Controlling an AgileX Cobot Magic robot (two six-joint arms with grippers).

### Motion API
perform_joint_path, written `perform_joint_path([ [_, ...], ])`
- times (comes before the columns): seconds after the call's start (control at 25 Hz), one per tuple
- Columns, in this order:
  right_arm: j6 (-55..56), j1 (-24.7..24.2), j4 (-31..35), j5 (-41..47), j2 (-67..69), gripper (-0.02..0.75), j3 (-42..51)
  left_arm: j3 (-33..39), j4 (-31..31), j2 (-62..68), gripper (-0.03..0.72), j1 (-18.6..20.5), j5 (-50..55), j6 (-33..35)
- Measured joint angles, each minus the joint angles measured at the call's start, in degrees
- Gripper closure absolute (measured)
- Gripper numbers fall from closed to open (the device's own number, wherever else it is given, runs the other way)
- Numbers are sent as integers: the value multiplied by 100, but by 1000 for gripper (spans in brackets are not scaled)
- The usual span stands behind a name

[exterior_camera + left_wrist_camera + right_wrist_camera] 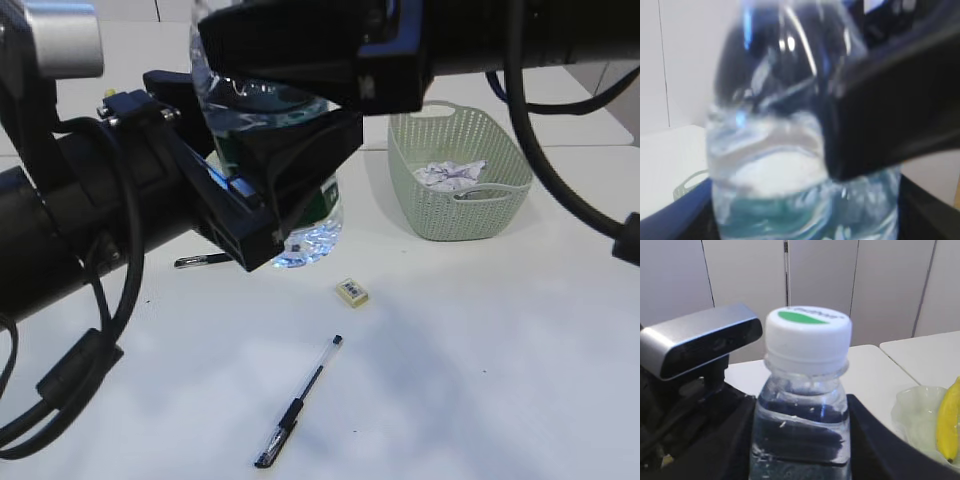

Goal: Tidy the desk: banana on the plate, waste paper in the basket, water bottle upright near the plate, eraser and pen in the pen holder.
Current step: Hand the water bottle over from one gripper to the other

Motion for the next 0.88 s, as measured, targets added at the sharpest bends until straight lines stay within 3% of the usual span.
perform_joint_path([
  [0.6,14,0,-121,0,0,391,0,0,32,13,247,0,-47,-33],
  [0.88,14,0,-146,0,0,390,0,0,32,13,265,0,-11,-45],
])
